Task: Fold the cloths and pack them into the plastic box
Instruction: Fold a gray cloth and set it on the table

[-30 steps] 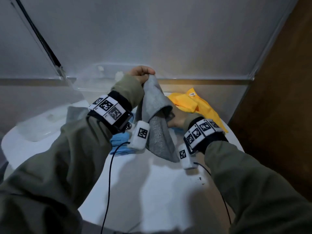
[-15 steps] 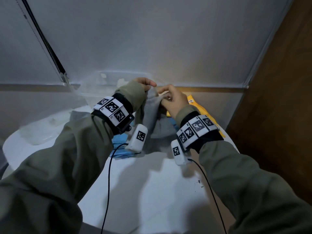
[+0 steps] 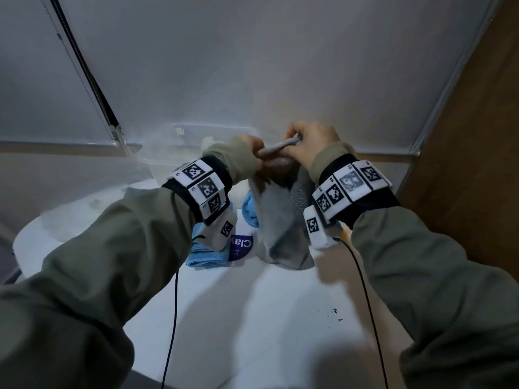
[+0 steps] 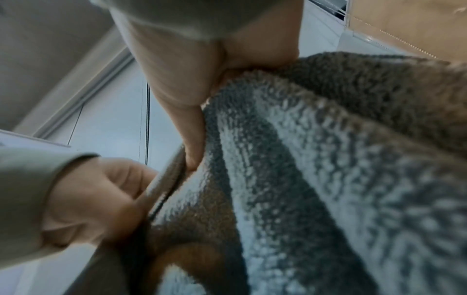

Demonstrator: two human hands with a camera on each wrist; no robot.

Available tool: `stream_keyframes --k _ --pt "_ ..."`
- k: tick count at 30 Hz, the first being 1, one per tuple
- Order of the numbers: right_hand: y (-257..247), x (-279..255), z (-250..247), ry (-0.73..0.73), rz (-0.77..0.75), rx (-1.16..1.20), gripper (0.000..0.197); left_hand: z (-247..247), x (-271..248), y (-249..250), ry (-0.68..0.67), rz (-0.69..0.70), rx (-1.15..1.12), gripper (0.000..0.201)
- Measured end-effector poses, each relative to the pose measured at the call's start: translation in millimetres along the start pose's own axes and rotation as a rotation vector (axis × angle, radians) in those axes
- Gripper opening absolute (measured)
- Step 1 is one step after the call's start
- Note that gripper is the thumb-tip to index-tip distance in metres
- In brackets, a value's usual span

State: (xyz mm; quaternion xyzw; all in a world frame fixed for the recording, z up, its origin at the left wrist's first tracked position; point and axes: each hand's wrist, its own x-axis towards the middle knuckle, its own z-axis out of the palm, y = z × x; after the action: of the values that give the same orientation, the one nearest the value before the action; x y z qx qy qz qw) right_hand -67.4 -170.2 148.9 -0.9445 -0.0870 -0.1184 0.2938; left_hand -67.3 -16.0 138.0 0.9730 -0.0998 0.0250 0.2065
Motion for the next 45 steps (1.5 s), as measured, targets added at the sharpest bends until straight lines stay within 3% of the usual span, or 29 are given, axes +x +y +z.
stream_keyframes --k 4,8,11,14,16,20,23,28,31,34,36,38,40,42,45 --pt "5 1 -11 0.026 0.003 -0.081 0.007 -7 6 -10 0.004 -0.053 0.184 0.023" --pt "14 6 -23 0.132 0.039 -0.107 0.018 -15 10 -15 0.13 -0.084 -0.076 0.025" --pt "23 11 -29 0.223 0.057 -0.1 0.02 -24 10 -13 0.156 0.003 -0.208 0.029" --pt "28 15 -31 0.224 0.08 -0.102 0.021 -35 10 -16 0.091 0.109 0.028 0.055" --pt "29 17 -32 0.244 0.099 -0.071 0.021 -40 17 -20 0.161 0.143 0.097 0.048" --pt "39 19 -37 0.306 0.146 0.0 0.022 -51 26 -37 0.249 0.119 -0.187 0.03" --pt "50 21 -42 0.258 0.191 -0.01 0.033 -56 32 -60 0.332 0.054 -0.265 0.02" --pt "61 25 -36 0.242 0.171 -0.209 0.027 -49 36 -73 0.623 -0.095 -0.47 0.025" --pt "70 24 -32 0.3 0.231 -0.323 0.028 -49 37 -74 0.733 -0.07 -0.656 0.018" --pt "81 20 -30 0.382 0.25 -0.285 0.027 -49 31 -67 0.655 0.144 -1.028 0.034" --pt "83 24 -26 0.45 0.233 -0.082 0.029 -51 27 -59 0.48 0.274 -1.26 0.041" --pt "72 26 -22 0.509 0.093 0.231 0.033 -53 26 -48 0.314 0.321 -1.28 0.038" --pt "57 27 -16 0.422 -0.091 0.571 0.04 -48 26 -35 0.19 0.353 -1.205 0.032" --pt "38 24 -13 0.274 -0.174 0.82 0.041 -41 27 -21 0.079 0.373 -1.192 0.028" --pt "17 19 -14 0.038 -0.249 1.103 0.047 -33 29 -3 0.089 0.386 -1.152 0.017"
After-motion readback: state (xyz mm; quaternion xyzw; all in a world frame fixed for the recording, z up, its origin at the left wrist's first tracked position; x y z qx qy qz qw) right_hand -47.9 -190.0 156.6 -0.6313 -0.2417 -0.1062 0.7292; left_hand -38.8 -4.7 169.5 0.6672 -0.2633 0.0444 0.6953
